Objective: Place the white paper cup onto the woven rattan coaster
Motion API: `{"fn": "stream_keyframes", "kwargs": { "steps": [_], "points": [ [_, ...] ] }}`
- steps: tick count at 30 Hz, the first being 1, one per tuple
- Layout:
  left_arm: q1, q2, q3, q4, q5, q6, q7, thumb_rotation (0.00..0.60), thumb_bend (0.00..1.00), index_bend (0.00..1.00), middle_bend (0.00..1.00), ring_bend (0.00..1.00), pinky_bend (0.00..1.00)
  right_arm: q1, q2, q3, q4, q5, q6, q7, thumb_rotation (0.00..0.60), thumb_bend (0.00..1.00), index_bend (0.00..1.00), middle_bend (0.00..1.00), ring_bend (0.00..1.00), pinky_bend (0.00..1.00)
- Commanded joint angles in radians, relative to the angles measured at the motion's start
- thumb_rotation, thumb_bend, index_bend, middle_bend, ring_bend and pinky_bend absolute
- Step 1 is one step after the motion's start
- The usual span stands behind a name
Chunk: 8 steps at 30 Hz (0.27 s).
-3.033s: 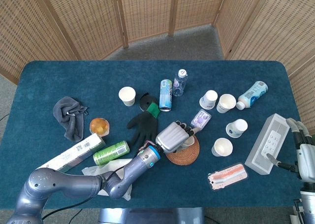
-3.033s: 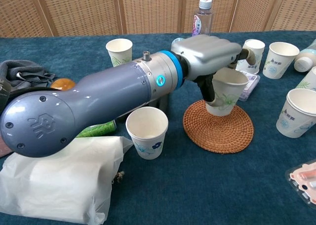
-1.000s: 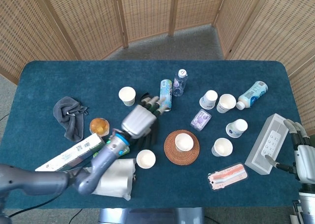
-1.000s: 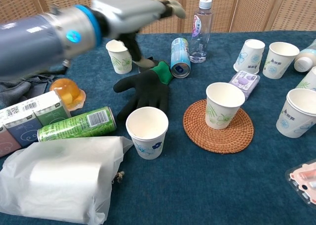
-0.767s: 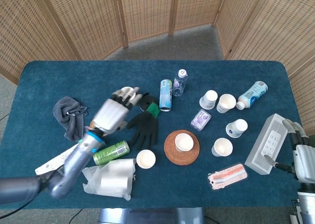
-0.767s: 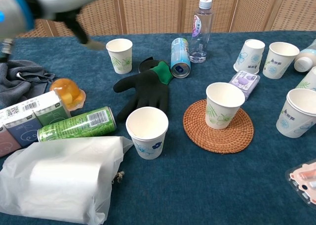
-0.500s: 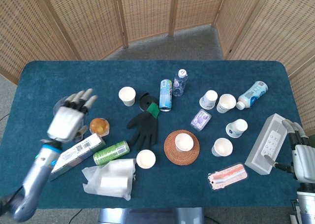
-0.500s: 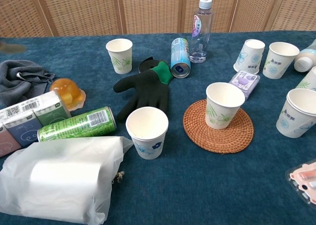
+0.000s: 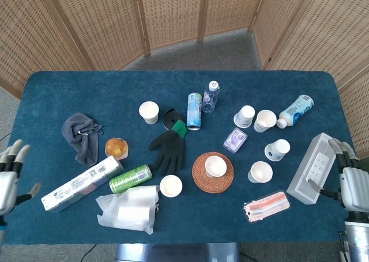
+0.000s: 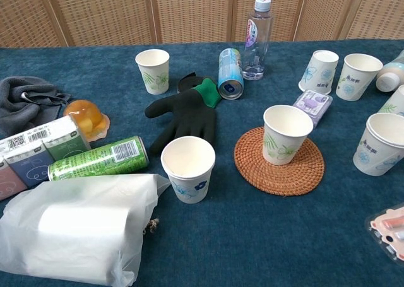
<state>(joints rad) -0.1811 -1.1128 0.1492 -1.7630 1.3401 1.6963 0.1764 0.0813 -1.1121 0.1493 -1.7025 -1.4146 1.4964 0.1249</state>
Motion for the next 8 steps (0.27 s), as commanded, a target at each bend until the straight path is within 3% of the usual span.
{"fn": "stream_keyframes", "kwargs": {
  "steps": [1, 8],
  "points": [
    [0.033, 0.011, -0.002, 0.016, 0.023, 0.018, -0.028, 0.6, 0.28, 0.0, 0.0, 0.0, 0.09, 0.007, -0.01, -0.001, 0.005, 0.003, -0.009, -0.016, 0.6, 0.15, 0.0, 0.0, 0.0, 0.17],
    [0.071, 0.037, -0.02, -0.002, 0.095, 0.047, -0.018, 0.6, 0.28, 0.0, 0.0, 0.0, 0.06, 0.01, -0.021, -0.009, 0.013, -0.007, -0.011, -0.047, 0.6, 0.15, 0.0, 0.0, 0.0, 0.17]
  ]
}}
